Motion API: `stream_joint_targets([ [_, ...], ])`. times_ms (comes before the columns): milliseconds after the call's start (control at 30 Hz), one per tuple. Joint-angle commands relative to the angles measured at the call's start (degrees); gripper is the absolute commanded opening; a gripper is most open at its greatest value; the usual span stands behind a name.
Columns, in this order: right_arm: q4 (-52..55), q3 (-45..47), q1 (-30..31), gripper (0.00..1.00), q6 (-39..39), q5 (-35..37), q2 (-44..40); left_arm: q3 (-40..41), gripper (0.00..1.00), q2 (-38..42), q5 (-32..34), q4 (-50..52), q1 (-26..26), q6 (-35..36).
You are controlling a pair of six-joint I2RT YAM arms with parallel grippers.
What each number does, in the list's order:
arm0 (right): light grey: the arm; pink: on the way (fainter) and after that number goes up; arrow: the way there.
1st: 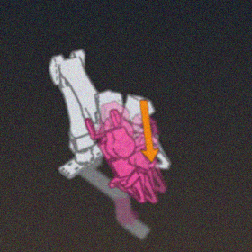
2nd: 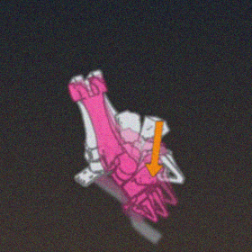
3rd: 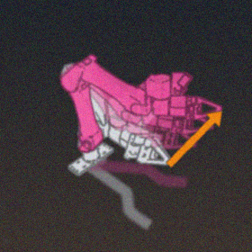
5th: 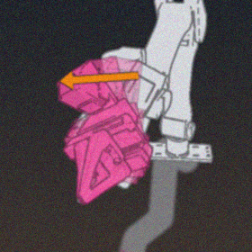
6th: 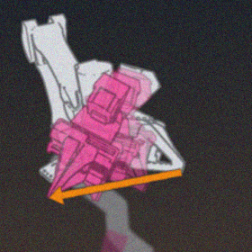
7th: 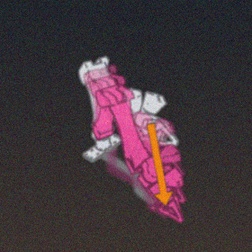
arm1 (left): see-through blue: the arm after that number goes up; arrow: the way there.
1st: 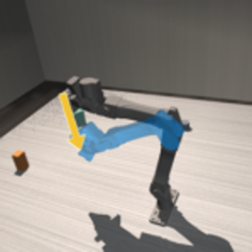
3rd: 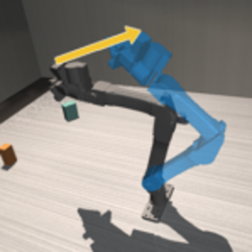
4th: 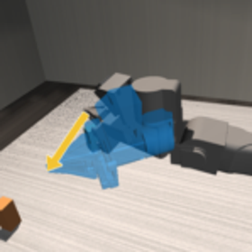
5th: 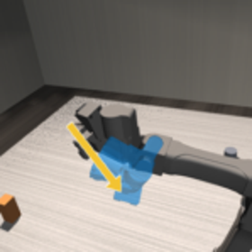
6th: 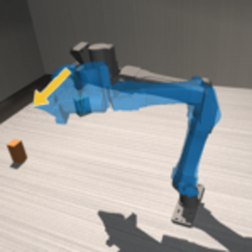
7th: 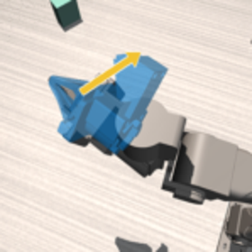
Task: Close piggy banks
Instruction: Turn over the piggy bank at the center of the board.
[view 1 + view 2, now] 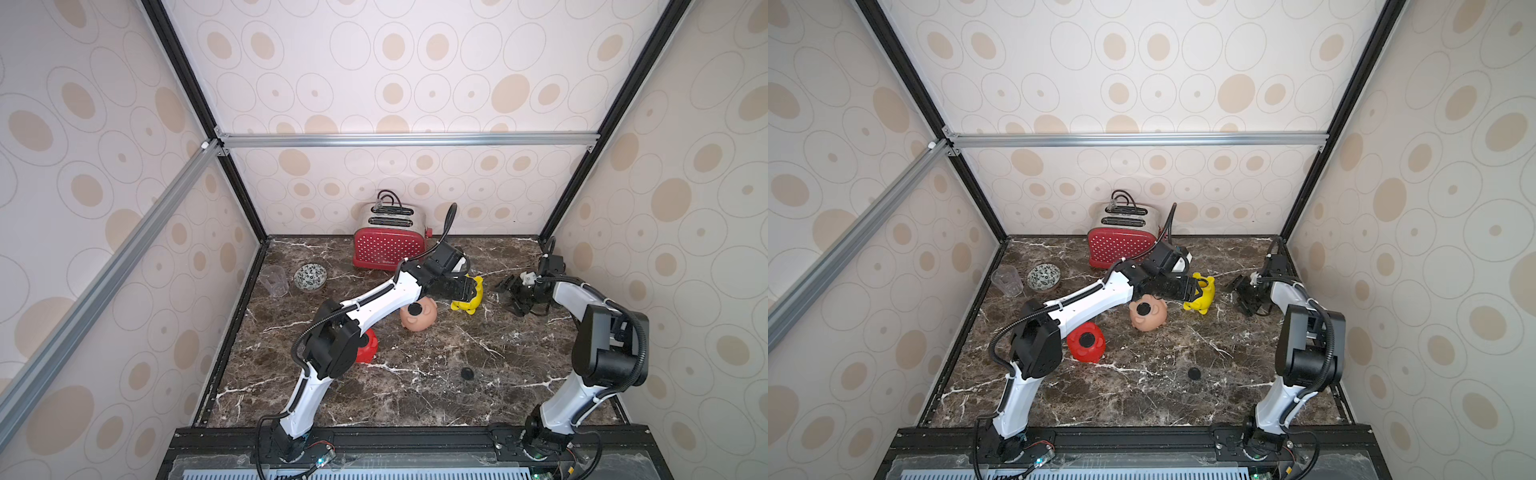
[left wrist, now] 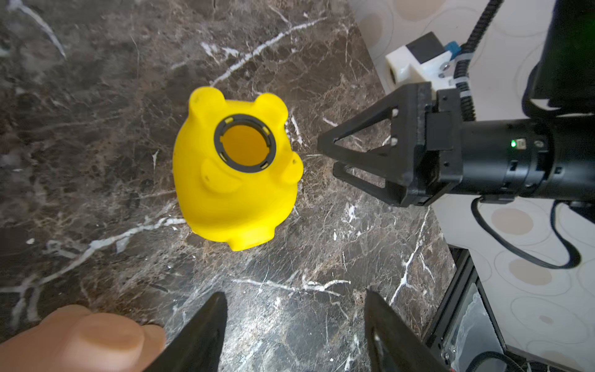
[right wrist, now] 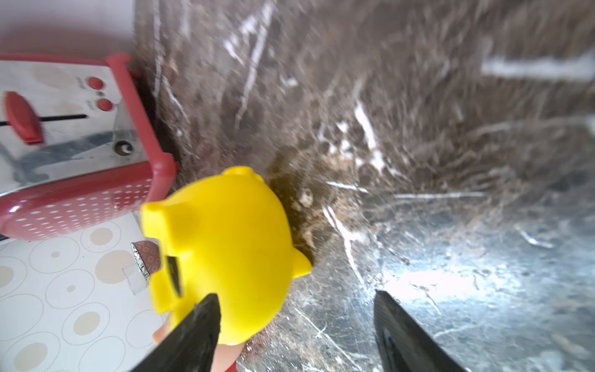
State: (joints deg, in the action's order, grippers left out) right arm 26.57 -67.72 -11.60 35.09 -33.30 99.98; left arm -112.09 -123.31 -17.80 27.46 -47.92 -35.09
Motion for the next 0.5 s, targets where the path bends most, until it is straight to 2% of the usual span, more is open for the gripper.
stream_joint_targets([
  [0,0.1,-3.1,0.1,0.78,-0.3,-0.5,0.1,-0.6,0.64,-0.4,3.0,-0.9,-0.1,-0.2],
  [267,-9.3,-10.1,0.5,0.78,2.3,-5.6,6.5,-2.6,0.6,-2.8,5.2,-2.2,-0.1,-2.8],
  [467,-10.0,-16.7,1.8,0.77,2.3,-7.7,12.8,-7.0,0.61,-6.7,4.4,-1.2,0.0,-4.4],
])
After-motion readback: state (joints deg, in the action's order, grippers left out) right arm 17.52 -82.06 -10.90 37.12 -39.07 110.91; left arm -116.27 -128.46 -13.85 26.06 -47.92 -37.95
